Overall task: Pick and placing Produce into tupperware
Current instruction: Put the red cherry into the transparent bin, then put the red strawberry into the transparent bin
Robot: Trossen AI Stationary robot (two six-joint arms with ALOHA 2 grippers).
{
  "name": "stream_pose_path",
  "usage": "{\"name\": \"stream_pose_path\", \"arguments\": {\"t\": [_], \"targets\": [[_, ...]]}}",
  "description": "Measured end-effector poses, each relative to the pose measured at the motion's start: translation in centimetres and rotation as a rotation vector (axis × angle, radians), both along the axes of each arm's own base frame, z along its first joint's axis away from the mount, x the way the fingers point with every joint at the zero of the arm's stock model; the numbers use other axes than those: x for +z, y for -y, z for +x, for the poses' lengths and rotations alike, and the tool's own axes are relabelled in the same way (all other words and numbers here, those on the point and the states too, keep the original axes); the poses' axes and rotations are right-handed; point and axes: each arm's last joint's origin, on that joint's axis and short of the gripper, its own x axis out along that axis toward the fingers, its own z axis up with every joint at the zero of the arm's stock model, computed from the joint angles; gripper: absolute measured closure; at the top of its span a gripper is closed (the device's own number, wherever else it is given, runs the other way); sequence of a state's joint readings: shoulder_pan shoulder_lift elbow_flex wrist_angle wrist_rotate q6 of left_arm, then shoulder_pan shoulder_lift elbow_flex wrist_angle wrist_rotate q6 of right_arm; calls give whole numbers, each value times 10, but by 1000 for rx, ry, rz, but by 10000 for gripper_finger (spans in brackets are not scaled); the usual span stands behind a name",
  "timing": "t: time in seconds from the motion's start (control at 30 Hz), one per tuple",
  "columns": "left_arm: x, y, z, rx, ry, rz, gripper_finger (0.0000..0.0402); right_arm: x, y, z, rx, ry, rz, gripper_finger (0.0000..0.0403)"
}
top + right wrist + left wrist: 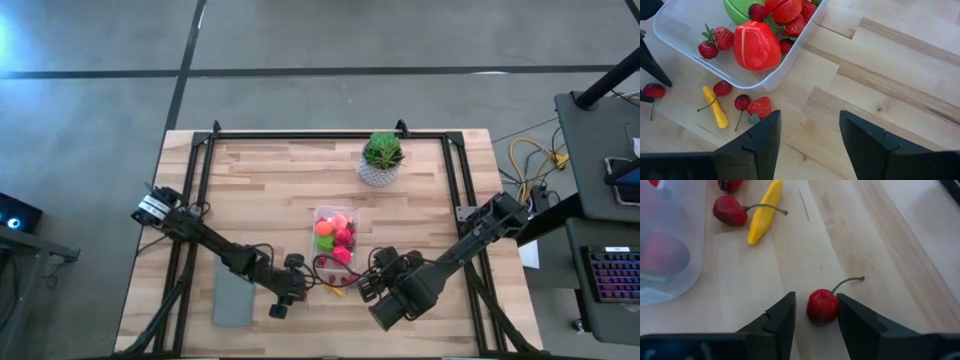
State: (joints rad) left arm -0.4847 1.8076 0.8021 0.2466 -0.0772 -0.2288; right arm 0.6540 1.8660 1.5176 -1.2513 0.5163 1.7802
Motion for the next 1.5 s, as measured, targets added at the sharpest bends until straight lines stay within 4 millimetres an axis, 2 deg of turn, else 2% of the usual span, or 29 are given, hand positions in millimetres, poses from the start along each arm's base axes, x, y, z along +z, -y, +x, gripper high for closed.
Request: {"name": "stream_pose_path", "arguments": {"t": [0.27,0.43,0.53,0.67,0.8,0.9,1.07,1.2,1.3,1.4,1.5], "targets": [[1,-1,0,4,-9,8,332,-1,0,0,0,-2,-1,209],[8,-4,0,16,1,8,344,-1,0,0,0,-2,-1,209],[25,-7,-2,35,44,14,345,-1,0,0,0,-2,-2,209],[52,-17,-12,99,123,172,345,-1,0,0,0,-4,-3,209],[89,-32,-18,182,275,273,345,0,2,-1,-33,10,-17,209],[100,-49,-17,224,304,280,345,3,6,-5,-118,55,-54,209],[96,-74,-6,287,274,247,345,28,18,-16,-270,206,-123,209],[85,-91,11,389,203,78,335,45,26,-24,-265,267,-127,209],[67,-100,20,456,112,-51,313,53,29,-28,-239,268,-120,209],[62,-101,28,474,122,-108,282,54,29,-28,-241,264,-104,209],[62,-98,31,466,152,-124,246,52,27,-29,-213,183,-53,209]]}}
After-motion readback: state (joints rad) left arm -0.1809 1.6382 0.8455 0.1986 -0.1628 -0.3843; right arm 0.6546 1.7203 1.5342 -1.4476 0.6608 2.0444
